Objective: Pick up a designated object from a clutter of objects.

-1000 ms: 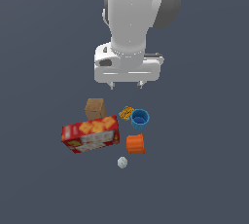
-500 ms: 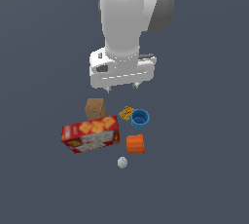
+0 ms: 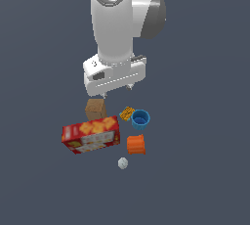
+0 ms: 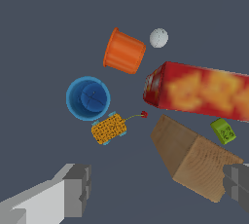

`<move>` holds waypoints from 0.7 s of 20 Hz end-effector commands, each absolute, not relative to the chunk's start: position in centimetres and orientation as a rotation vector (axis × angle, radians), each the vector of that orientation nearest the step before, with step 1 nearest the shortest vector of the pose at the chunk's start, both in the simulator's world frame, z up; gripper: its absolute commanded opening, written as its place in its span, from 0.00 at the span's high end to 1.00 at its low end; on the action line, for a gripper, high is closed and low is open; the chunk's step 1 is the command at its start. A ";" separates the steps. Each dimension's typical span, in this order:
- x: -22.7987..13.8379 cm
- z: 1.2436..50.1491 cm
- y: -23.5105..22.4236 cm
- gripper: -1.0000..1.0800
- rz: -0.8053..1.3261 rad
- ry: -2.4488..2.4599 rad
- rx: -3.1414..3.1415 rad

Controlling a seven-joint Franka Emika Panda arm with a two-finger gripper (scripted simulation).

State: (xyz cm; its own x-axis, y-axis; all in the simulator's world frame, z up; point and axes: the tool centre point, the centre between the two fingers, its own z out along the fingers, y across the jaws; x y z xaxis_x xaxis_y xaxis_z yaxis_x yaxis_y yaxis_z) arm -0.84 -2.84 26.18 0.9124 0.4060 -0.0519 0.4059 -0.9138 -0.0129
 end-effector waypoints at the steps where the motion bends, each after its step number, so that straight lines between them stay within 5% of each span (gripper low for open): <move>1: -0.8 25.8 -3.4 0.04 0.079 -0.736 -3.050; 14: -0.8 24.0 -6.1 0.04 0.057 -1.151 -2.914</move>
